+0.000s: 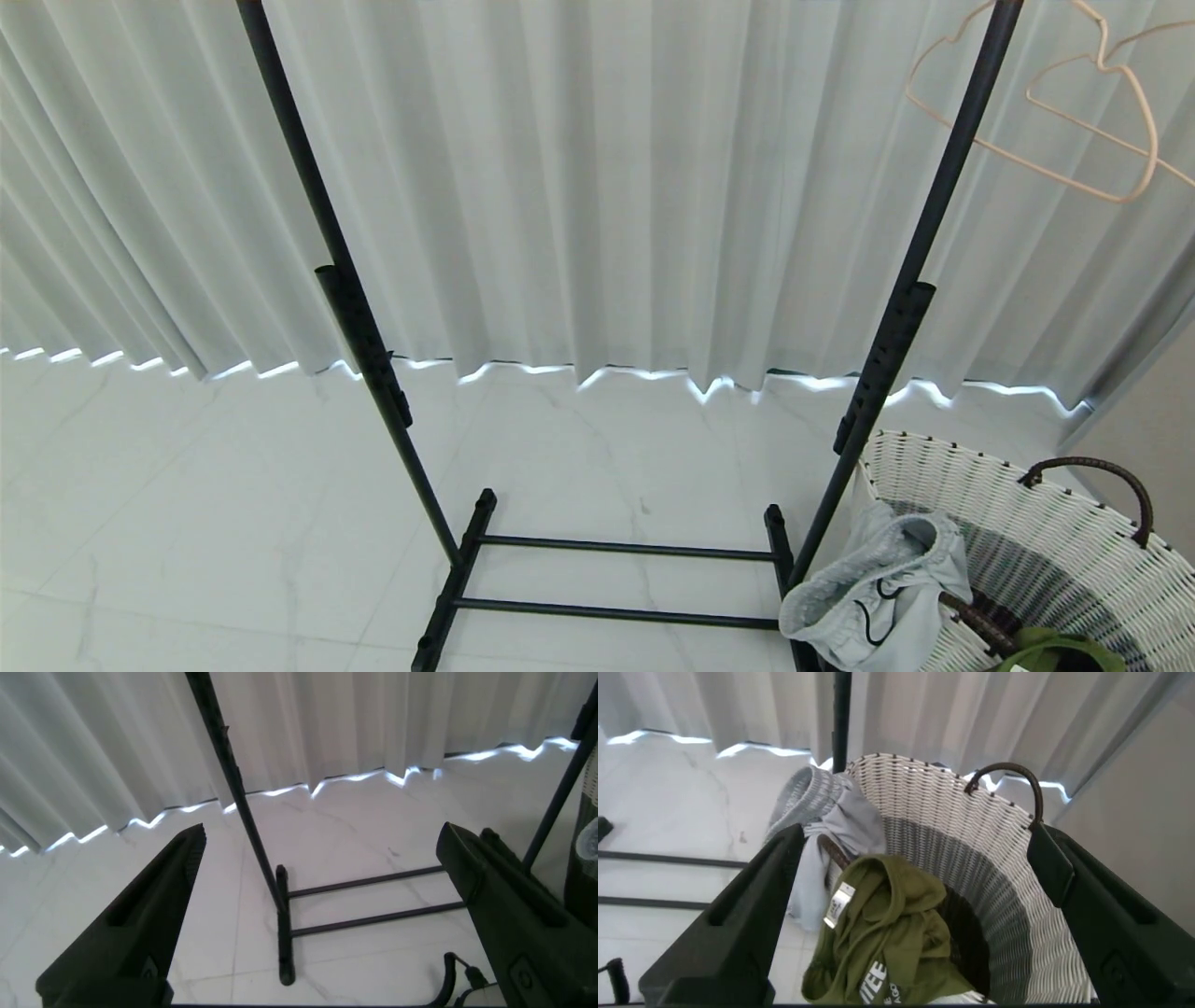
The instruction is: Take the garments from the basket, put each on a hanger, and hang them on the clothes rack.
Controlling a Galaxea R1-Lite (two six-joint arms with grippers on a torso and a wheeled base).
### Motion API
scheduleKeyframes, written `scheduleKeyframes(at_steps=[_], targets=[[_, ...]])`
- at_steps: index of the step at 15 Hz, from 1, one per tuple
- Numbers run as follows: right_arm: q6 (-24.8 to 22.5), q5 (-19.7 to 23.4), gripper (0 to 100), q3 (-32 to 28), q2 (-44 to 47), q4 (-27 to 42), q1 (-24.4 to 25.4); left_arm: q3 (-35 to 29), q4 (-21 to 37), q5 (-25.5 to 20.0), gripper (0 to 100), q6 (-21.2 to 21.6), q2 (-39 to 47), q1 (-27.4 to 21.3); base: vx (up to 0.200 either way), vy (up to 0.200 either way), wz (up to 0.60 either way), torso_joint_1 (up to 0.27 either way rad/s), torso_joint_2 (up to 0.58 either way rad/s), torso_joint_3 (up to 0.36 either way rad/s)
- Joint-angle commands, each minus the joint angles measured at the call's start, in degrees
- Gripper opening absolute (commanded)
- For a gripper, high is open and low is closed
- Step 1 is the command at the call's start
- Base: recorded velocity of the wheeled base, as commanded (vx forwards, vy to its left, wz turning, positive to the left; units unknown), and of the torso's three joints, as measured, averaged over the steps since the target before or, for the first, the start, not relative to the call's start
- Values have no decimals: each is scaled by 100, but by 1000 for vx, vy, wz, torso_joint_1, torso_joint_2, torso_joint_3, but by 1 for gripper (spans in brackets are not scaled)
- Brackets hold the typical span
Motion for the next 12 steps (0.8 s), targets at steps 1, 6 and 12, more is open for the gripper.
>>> scheduleKeyframes(at_steps=[1, 6, 12], targets=[[-32, 1, 100, 0, 6, -2, 1, 1, -1, 1, 100, 3, -2, 1, 0, 0, 0, 0, 0, 0], [276, -25, 100, 0, 94, -2, 28, 1, -1, 1, 100, -5, -2, 1, 0, 0, 0, 0, 0, 0], [241, -236, 100, -2171, 2028, 209, 546, 1, -1, 1, 100, -5, -2, 1, 0, 0, 0, 0, 0, 0]])
